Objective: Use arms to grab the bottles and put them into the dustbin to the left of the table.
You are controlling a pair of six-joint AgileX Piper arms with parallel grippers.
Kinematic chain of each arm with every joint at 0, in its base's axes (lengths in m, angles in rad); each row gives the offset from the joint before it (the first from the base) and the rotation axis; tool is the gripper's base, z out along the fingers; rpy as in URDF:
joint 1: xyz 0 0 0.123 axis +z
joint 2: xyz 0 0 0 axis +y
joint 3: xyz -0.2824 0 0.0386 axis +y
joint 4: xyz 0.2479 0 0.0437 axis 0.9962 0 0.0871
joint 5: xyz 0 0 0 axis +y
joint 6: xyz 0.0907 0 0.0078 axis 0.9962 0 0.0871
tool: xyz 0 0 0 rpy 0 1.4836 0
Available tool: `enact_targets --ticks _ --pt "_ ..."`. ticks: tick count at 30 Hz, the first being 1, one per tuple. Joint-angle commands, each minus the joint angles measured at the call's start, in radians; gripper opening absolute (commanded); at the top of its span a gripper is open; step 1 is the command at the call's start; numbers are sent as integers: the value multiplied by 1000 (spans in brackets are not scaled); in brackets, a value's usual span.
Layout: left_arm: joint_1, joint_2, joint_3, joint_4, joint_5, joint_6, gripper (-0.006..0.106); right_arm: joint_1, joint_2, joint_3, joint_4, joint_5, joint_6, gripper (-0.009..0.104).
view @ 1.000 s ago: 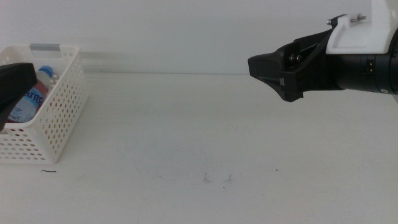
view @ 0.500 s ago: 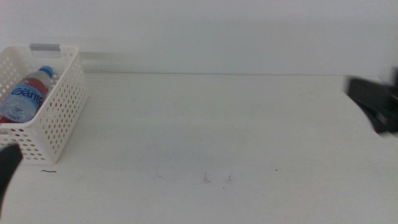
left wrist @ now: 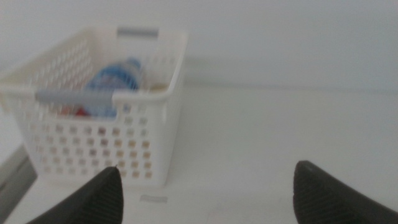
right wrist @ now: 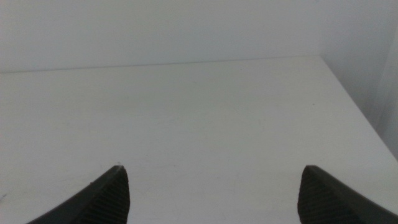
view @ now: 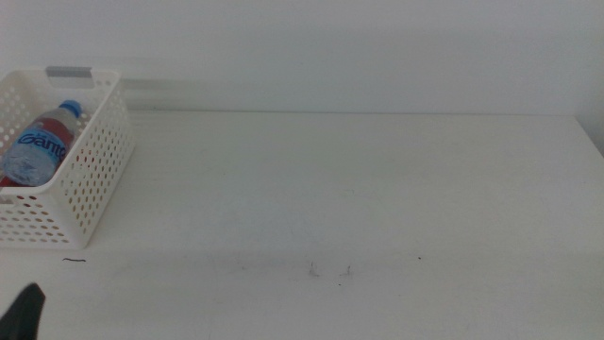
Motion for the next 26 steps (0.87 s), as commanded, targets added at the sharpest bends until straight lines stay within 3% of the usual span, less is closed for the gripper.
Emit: enact_targets --ticks 1,26 --pt "12 -5 32 -13 -40 -7 94 -11 -64 26 -29 -12 -3 93" --pt "27 -5 32 -28 -97 -7 94 -11 -138 26 -27 -15 -3 93"
